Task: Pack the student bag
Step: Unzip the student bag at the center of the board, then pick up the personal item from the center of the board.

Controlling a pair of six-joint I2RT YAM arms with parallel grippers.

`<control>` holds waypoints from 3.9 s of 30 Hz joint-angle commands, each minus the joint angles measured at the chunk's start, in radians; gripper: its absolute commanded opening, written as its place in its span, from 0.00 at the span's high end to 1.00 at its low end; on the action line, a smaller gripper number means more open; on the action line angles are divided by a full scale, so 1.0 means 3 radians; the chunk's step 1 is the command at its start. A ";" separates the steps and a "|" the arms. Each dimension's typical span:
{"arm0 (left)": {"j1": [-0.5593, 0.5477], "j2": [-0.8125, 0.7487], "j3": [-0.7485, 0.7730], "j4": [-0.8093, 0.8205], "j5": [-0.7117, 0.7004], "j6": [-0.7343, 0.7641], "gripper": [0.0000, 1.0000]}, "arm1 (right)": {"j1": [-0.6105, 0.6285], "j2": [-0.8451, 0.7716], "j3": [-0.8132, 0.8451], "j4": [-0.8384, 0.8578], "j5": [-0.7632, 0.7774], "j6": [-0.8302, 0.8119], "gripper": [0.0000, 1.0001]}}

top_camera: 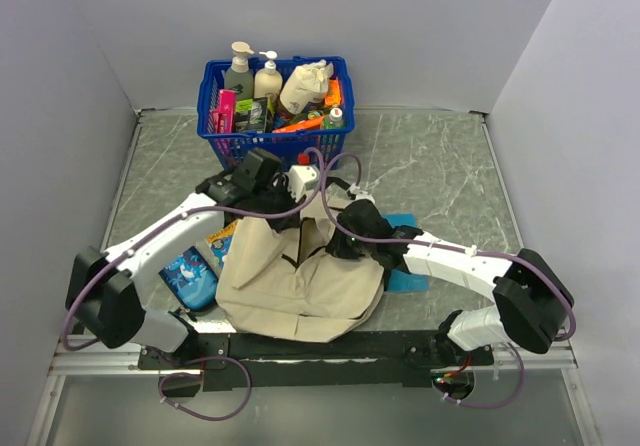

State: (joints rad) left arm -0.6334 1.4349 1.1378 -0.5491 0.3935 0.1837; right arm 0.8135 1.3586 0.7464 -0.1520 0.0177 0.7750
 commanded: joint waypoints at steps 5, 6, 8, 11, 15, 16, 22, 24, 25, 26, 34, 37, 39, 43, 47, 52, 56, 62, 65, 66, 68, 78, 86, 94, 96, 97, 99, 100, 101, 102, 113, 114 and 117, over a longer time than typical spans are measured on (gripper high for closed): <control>0.0092 -0.0692 0.0824 -0.0505 -0.0309 0.0379 0.99 | -0.0012 -0.0208 0.0216 0.0184 -0.0304 -0.0210 0.83; 0.0122 -0.0738 0.0820 -0.0557 -0.0340 0.0405 0.99 | -0.0002 -0.0203 0.0258 0.0195 -0.0335 -0.0226 0.83; 0.0143 -0.0891 0.0723 -0.0644 -0.0508 0.0492 0.99 | 0.0014 -0.0183 0.0375 0.0220 -0.0447 -0.0251 0.83; 0.0219 -0.1121 0.0509 -0.0736 -0.0794 0.0625 0.99 | 0.0055 -0.0101 0.0513 0.0292 -0.0611 -0.0282 0.83; 0.0520 -0.1423 0.0242 -0.0956 -0.0953 0.0804 0.99 | 0.0167 0.0068 0.0697 0.0404 -0.0826 -0.0323 0.83; 0.0582 -0.1479 0.0186 -0.0982 -0.0989 0.0865 0.99 | 0.0182 0.0104 0.0774 0.0425 -0.0887 -0.0333 0.83; 0.1057 -0.1878 -0.0340 -0.1079 -0.1296 0.1217 0.99 | 0.0178 0.0252 0.1076 0.0338 -0.1062 -0.0512 0.60; 0.1256 -0.2052 -0.0530 -0.1013 -0.1301 0.1234 0.99 | 0.0035 0.0084 0.1071 0.0287 -0.0929 -0.0548 0.48; 0.1318 -0.2113 -0.0576 -0.0911 -0.1301 0.1234 0.99 | -0.0224 0.0018 0.0970 0.0337 -0.0939 -0.0528 0.39; 0.1380 -0.2205 -0.0637 -0.0865 -0.1301 0.1213 0.99 | -0.0353 -0.0094 0.0913 0.0404 -0.0949 -0.0497 0.37; 0.2024 -0.2410 -0.0750 -0.0455 -0.1649 0.1085 0.99 | -0.0850 0.0675 0.1142 0.0379 -0.0586 -0.0671 0.27; 0.2224 -0.2487 -0.0796 -0.0425 -0.1573 0.1095 0.99 | -0.0876 0.1068 0.1376 0.0410 -0.0576 -0.0686 0.22; 0.2260 -0.2523 -0.0817 -0.0430 -0.1562 0.1096 0.99 | -0.0830 0.1253 0.1601 0.0379 -0.0443 -0.0727 0.19; 0.2280 -0.2508 -0.0791 -0.0501 -0.1343 0.1101 0.99 | -0.0621 0.1723 0.2047 0.0221 -0.0070 -0.0916 0.12; 0.2290 -0.2457 -0.0862 -0.0425 -0.1342 0.1101 0.99 | -0.0483 0.2097 0.2507 -0.0075 0.0359 -0.0921 0.11; 0.2290 -0.2456 -0.1046 -0.0394 -0.1245 0.1157 0.99 | -0.0299 0.2496 0.2850 -0.0066 0.0733 -0.1080 0.10; 0.2285 -0.2467 -0.1108 -0.0429 -0.1174 0.1218 0.99 | -0.0257 0.2711 0.3044 -0.0117 0.0887 -0.1172 0.08; 0.2214 -0.2487 -0.1164 -0.0527 -0.1179 0.1326 0.99 | -0.0058 0.3059 0.3508 -0.0495 0.1234 -0.1356 0.00; 0.2183 -0.2497 -0.1159 -0.0598 -0.1128 0.1321 0.99 | 0.0008 0.3248 0.3754 -0.0796 0.1296 -0.1341 0.00; 0.2178 -0.2508 -0.1144 -0.0619 -0.1117 0.1321 0.99 | 0.0029 0.3304 0.3796 -0.0853 0.1306 -0.1346 0.00; 0.2163 -0.2518 -0.1108 -0.0675 -0.1077 0.1341 0.99 | 0.0110 0.3310 0.3781 -0.0904 0.1393 -0.1387 0.01; 0.2137 -0.2543 -0.0975 -0.1007 -0.1208 0.1688 0.99 | 0.0269 0.3213 0.3664 -0.1385 0.1644 -0.1382 0.00; 0.2137 -0.2549 -0.0960 -0.1104 -0.1343 0.1781 0.99 | 0.0310 0.3412 0.3965 -0.1722 0.1623 -0.1376 0.00; 0.2050 -0.2569 -0.0919 -0.1197 -0.1220 0.1827 0.99 | 0.0208 0.3259 0.3690 -0.1901 0.1628 -0.1280 0.06; 0.2050 -0.2564 -0.0904 -0.1181 -0.1138 0.1812 0.99 | 0.0137 0.3137 0.3430 -0.1927 0.1654 -0.1178 0.08; 0.2050 -0.2559 -0.0888 -0.1186 -0.1112 0.1811 0.99 | 0.0106 0.3004 0.3302 -0.1887 0.1664 -0.1142 0.09; 0.2040 -0.2549 -0.0888 -0.1186 -0.1061 0.1817 0.99 | 0.0014 0.2845 0.2884 -0.1810 0.1639 -0.1055 0.11; 0.2040 -0.2549 -0.0888 -0.1181 -0.1051 0.1817 0.99 | -0.0001 0.2708 0.2755 -0.1774 0.1628 -0.1014 0.12; 0.2035 -0.2538 -0.0893 -0.1181 -0.1046 0.1822 0.99 | -0.0022 0.2636 0.2617 -0.1713 0.1608 -0.0978 0.13; 0.2030 -0.2538 -0.0893 -0.1161 -0.1046 0.1827 0.99 | -0.0032 0.2564 0.2357 -0.1657 0.1598 -0.0927 0.13; 0.2009 -0.2492 -0.0888 -0.1084 -0.0969 0.1765 0.99 | -0.0114 0.1925 0.1838 -0.1381 0.1587 -0.0870 0.11; 0.2009 -0.2497 -0.0893 -0.1074 -0.0949 0.1760 0.99 | -0.0134 0.1874 0.1853 -0.1274 0.1537 -0.0921 0.07; 0.2009 -0.2477 -0.0868 -0.1059 -0.0928 0.1735 0.99 | -0.0237 0.1746 0.1914 -0.1100 0.1460 -0.1079 0.02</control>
State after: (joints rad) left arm -0.0242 0.6914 0.8268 -0.8646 0.0685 0.7181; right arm 0.7826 1.9537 1.3277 -0.4583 0.4782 0.5270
